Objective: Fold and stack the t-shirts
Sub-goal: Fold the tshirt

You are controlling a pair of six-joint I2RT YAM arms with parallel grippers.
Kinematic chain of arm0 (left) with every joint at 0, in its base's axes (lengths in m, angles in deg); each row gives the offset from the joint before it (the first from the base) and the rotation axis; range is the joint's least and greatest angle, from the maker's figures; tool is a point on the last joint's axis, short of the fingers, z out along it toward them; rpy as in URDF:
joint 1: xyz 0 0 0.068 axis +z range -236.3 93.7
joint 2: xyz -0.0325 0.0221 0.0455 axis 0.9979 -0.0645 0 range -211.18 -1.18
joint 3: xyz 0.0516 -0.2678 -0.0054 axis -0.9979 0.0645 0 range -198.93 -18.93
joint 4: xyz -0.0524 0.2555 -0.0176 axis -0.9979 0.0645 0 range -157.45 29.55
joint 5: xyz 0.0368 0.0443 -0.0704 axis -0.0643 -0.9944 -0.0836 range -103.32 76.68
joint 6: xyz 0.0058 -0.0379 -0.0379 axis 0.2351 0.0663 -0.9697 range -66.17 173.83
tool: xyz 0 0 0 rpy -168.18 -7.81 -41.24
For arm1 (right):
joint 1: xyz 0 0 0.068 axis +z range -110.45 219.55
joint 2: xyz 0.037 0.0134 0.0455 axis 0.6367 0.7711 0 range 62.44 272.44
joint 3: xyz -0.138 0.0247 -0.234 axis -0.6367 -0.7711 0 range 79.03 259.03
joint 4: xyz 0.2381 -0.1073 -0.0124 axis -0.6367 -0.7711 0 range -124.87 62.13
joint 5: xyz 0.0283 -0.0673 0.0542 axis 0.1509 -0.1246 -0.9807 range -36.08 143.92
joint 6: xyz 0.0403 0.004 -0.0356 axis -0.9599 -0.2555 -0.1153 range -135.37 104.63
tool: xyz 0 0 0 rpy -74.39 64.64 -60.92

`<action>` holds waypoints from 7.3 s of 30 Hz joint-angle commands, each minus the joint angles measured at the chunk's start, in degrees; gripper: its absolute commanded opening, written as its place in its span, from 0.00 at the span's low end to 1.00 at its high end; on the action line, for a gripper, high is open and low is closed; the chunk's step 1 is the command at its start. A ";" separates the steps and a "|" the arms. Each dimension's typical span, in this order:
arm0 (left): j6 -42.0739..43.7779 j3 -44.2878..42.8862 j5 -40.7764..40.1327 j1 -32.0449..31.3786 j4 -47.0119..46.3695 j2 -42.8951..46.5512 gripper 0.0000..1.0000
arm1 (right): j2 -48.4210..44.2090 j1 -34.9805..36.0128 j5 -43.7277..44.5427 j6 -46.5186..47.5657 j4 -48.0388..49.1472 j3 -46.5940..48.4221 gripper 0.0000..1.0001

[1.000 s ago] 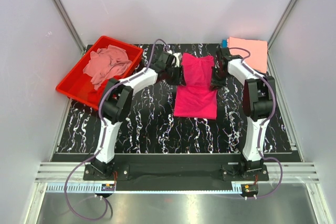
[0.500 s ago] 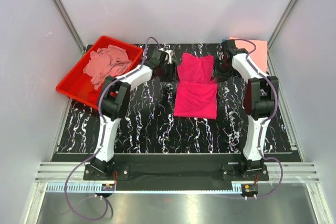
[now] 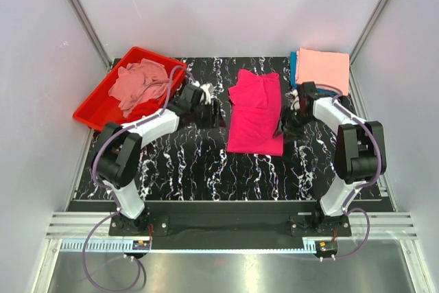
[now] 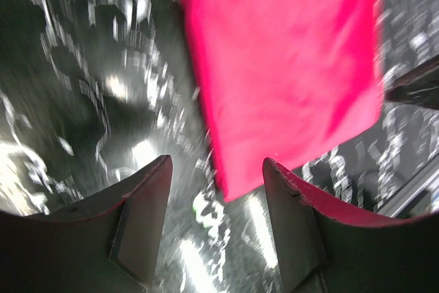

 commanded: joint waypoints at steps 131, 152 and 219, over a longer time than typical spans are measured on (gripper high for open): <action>-22.38 40.60 -11.14 -17.21 -3.80 19.47 0.54 | -54.80 7.34 -0.34 -39.65 11.39 -50.69 0.38; -24.13 42.18 -14.39 -18.35 -2.22 20.70 0.53 | -48.22 7.43 -0.33 -39.04 23.33 -54.82 0.54; -22.38 22.59 -16.76 -20.47 13.24 28.01 0.00 | -56.57 9.27 2.56 -30.61 10.86 -40.07 0.00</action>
